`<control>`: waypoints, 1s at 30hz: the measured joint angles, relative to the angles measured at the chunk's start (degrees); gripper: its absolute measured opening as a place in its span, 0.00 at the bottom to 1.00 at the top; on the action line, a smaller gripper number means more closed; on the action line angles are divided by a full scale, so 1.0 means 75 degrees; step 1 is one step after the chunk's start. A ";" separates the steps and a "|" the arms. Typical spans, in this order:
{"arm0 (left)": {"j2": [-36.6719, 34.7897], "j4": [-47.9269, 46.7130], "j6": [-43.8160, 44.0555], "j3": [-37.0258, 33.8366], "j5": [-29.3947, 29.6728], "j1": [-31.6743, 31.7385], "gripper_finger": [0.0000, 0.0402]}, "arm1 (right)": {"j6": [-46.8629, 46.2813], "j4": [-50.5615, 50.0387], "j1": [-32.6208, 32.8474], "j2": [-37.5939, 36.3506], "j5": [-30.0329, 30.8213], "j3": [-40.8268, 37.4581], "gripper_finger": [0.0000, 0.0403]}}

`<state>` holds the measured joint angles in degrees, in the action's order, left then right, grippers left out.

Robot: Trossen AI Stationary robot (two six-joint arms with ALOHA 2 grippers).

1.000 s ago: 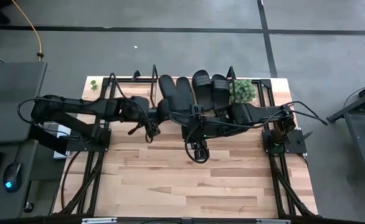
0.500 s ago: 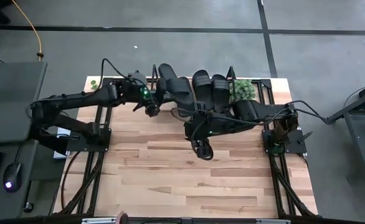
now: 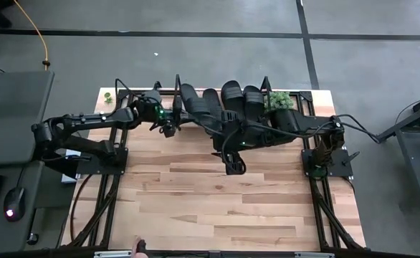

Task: Pick and place slides into the shelf
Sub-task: Put the black slipper on the shelf

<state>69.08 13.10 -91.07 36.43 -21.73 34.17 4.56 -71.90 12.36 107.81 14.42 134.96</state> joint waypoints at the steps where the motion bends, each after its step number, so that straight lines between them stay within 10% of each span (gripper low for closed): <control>1: -0.0057 -0.0021 0.0000 -0.0080 -0.0018 -0.0005 0.06 | -0.0002 0.0017 -0.0013 0.0000 0.0000 0.0000 0.54; 30: -0.0148 -0.0299 -0.0228 -0.0314 -0.0947 0.0980 0.06 | -0.0147 0.0543 -0.0043 0.0026 -0.0453 -0.0281 0.54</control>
<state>67.97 10.86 -92.78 34.07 -28.83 41.53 3.46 -67.82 12.03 108.01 11.02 132.85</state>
